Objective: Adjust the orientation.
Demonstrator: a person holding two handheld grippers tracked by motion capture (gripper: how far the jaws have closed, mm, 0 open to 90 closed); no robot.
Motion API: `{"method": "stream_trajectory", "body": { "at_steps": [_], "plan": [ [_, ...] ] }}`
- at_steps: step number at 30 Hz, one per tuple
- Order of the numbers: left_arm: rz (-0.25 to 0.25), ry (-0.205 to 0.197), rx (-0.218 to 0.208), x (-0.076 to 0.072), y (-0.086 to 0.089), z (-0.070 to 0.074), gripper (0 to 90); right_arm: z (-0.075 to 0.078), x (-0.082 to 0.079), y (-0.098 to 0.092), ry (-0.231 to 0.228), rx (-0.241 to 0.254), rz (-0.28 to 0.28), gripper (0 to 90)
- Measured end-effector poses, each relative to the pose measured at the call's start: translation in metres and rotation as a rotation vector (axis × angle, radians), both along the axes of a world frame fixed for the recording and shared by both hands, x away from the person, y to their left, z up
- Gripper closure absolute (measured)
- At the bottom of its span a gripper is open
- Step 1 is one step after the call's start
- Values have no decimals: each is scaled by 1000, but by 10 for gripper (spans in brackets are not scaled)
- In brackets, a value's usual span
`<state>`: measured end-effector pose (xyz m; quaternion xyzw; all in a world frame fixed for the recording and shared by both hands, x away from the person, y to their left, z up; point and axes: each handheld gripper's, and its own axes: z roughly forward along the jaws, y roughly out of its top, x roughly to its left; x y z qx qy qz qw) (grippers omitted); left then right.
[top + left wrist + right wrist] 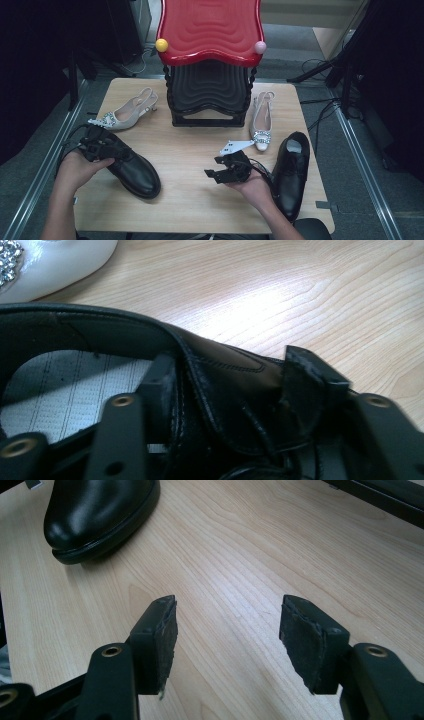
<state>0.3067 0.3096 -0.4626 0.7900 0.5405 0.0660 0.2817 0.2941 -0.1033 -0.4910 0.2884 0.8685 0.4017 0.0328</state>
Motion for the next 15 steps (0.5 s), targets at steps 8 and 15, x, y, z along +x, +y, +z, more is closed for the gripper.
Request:
{"method": "stream_trajectory", "body": {
  "at_steps": [8, 15],
  "plan": [
    [12, 3, -11, 0, -1, 6, 645, 0, 0, 0, -6, 3, 2, 412],
    [-46, -20, -80, -4, -10, 18, 759, 3, -1, -1, -30, 34, -6, 411]
  ]
}}
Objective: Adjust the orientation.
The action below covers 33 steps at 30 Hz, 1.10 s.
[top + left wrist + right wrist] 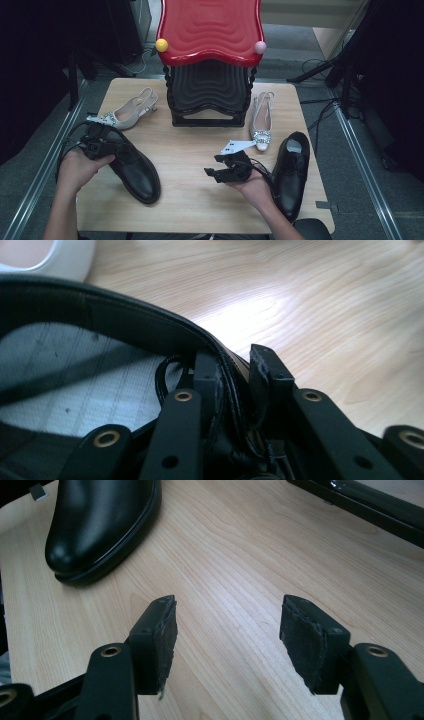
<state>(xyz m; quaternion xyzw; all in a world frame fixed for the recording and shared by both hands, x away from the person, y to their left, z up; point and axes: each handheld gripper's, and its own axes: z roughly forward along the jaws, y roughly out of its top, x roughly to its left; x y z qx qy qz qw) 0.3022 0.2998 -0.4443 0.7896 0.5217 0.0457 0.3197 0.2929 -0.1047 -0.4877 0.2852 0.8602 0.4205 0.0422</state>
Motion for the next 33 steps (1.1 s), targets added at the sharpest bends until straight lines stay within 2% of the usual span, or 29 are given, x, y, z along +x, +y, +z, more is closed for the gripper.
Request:
{"method": "stream_trajectory", "body": {
  "at_steps": [2, 7, 12, 15, 19, 21, 27, 33],
  "plan": [
    [-7, 2, -16, -1, -4, 4, 779, 0, 0, 0, 1, 1, -1, 411],
    [-10, 6, -25, -6, -16, 15, 806, 1, -1, 0, 4, 16, 1, 410],
    [-21, -28, -21, -13, -31, 33, 824, 6, -4, 0, -27, 64, 22, 411],
    [-35, -45, -27, -17, -38, 42, 827, 7, -6, 0, -40, 64, 28, 412],
    [-70, -62, -79, -22, -49, 53, 825, 8, -8, 0, -46, 62, 26, 412],
    [-97, -63, -91, -23, -58, 57, 824, 9, -9, 0, -49, 65, 25, 412],
    [-144, -56, -93, -21, -87, 57, 823, 10, -13, -2, -61, 58, 22, 412],
    [-222, 10, -102, -12, -124, 42, 824, 11, -17, -7, -73, 57, 8, 416]
  ]
}}
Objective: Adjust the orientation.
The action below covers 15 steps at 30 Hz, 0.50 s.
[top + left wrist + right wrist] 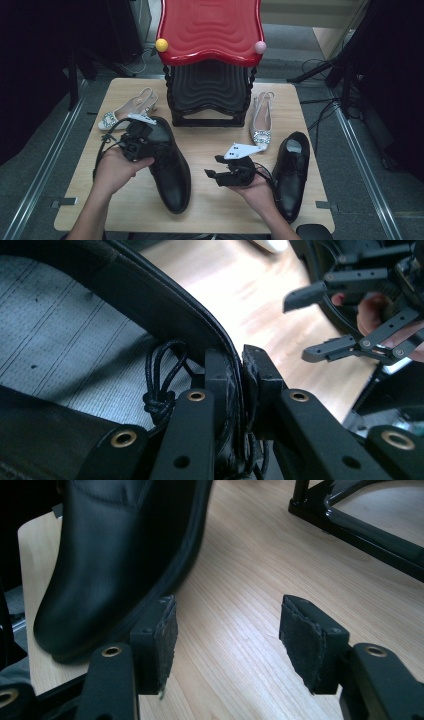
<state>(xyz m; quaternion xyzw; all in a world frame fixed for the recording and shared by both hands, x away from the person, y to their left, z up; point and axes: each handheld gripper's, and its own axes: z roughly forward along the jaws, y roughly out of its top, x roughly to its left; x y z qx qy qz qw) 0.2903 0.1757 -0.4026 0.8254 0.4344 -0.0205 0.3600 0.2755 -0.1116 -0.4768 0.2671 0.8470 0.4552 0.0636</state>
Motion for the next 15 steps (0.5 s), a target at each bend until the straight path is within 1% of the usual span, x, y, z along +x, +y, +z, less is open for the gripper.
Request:
{"method": "stream_trajectory", "body": {
  "at_steps": [2, 5, 7, 10, 12, 13, 14, 15],
  "plan": [
    [-27, 8, -5, 3, -12, -6, 824, 1, -1, -2, -2, 4, -8, 418],
    [-48, 28, -14, 10, -27, -19, 823, 1, -2, -7, -2, 9, -29, 422],
    [-43, 38, -18, 15, -33, -28, 819, 1, -3, -10, 2, 17, -39, 430],
    [-33, 65, -13, 25, -33, -35, 806, 0, -5, -13, 14, 43, -36, 461],
    [-14, 63, 7, 30, -33, -40, 796, -1, -8, -13, 17, 37, -36, 476],
    [-8, 63, 31, 33, -32, -42, 787, -2, -10, -11, 17, 31, -36, 484],
    [-8, 63, 40, 35, -31, -43, 779, -3, -12, -8, 20, 26, -33, 495],
    [-6, 69, 38, 37, -29, -45, 774, -4, -14, -5, 22, 24, -30, 503]
  ]
}}
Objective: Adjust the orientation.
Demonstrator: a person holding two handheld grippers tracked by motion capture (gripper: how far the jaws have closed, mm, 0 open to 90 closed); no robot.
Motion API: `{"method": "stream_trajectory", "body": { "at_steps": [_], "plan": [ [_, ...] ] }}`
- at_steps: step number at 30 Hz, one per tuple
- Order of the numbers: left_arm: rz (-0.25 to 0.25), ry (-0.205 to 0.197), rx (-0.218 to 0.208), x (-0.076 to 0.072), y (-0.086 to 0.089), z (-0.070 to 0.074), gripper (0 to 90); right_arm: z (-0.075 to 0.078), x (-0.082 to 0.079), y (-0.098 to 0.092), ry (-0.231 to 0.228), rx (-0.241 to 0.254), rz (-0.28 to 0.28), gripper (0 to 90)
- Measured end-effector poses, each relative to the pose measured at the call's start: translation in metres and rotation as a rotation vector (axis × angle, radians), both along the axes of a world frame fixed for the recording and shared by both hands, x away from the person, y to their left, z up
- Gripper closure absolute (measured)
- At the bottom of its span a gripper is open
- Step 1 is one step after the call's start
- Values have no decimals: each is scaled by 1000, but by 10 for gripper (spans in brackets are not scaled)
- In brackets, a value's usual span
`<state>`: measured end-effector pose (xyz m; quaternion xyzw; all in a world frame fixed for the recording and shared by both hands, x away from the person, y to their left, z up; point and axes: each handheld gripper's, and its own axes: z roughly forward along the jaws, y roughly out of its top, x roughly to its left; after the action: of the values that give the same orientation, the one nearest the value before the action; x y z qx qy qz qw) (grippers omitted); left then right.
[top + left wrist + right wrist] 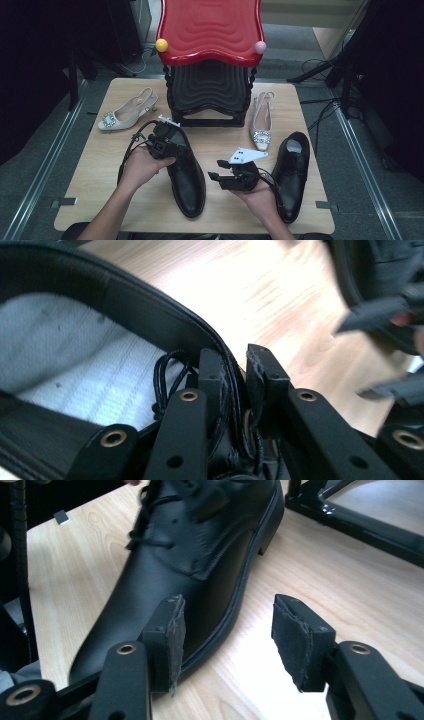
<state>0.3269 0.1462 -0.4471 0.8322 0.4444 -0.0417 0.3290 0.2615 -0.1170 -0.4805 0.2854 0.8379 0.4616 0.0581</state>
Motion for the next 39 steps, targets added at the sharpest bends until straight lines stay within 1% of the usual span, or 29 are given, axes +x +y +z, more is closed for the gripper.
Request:
{"method": "stream_trajectory", "body": {
  "at_steps": [2, 3, 4, 5, 6, 7, 8, 9, 11, 13, 14, 16, 17, 18, 19, 20, 22, 23, 24, 25, 26, 28, 29, 30, 31, 32, 34, 38, 39],
  "plan": [
    [2, 10, -3, 3, 2, -2, 757, -2, -4, 6, 2, -15, 6, 527],
    [2, 10, -3, 3, 2, -2, 746, -2, -4, 6, 2, -15, 6, 527],
    [6, 4, 9, 5, 3, -4, 735, -3, -8, 12, 16, -21, 15, 563],
    [-1, 2, 21, 6, 4, -4, 718, -4, -10, 15, 25, -24, 15, 577],
    [4, -5, 27, 7, 5, -5, 697, -4, -11, 18, 29, -25, 20, 600],
    [-8, -12, 22, 6, 5, -5, 687, -5, -13, 20, 34, -24, 25, 622],
    [-9, -22, 27, 5, 6, -4, 669, -5, -15, 22, 35, -26, 30, 646],
    [-6, -26, 22, 4, 7, -3, 658, -5, -17, 23, 36, -29, 35, 660],
    [-23, -25, 41, 4, 8, -1, 609, -5, -20, 26, 35, -29, 41, 714],
    [-29, -46, 47, 2, 10, 4, 562, -5, -22, 27, 48, -17, 42, 774],
    [-26, -61, 40, 1, 13, 8, 548, -5, -23, 28, 51, -13, 42, 797],
    [-28, -78, -3, -2, 22, 17, 526, -5, -24, 32, 64, -6, 52, 851],
    [-27, -81, -16, -3, 26, 21, 504, -5, -26, 34, 66, -8, 57, 878],
    [-18, -98, -17, -4, 30, 25, 500, -6, -27, 36, 70, -10, 64, 900],
    [-3, -116, -23, -5, 34, 29, 497, -7, -28, 39, 73, -10, 74, 900],
    [2, -122, -24, -6, 39, 32, 486, -7, -30, 42, 76, -13, 80, 900],
    [-1, -95, -21, -6, 47, 34, 440, -8, -34, 49, 84, -22, 97, 900],
    [-9, -86, -10, -7, 51, 34, 422, -9, -36, 53, 94, -23, 104, 900],
    [-8, -96, -7, -8, 53, 34, 425, -9, -38, 57, 104, -27, 112, 900],
    [-19, -101, -2, -8, 57, 34, 425, -10, -40, 61, 105, -30, 119, 900],
    [-17, -100, -5, -8, 60, 34, 422, -11, -41, 65, 105, -33, 130, 900],
    [-4, -115, -16, -9, 64, 35, 415, -13, -44, 72, 111, -44, 145, 900],
    [-4, -115, -16, -9, 64, 35, 409, -13, -44, 72, 111, -44, 145, 900],
    [-5, -134, -16, -11, 68, 36, 406, -18, -46, 79, 122, -62, 160, 900],
    [-5, -134, -16, -11, 68, 36, 405, -20, -46, 82, 119, -72, 169, 900],
    [6, -150, -25, -12, 72, 37, 406, -22, -47, 84, 129, -75, 171, 900],
    [24, -161, -28, -13, 76, 37, 406, -23, -46, 87, 134, -72, 176, 900],
    [47, -167, -24, -15, 83, 36, 406, -23, -43, 87, 146, -73, 181, 900],
    [48, -170, -24, -15, 84, 36, 406, -23, -43, 85, 143, -81, 178, 900]
  ]
}}
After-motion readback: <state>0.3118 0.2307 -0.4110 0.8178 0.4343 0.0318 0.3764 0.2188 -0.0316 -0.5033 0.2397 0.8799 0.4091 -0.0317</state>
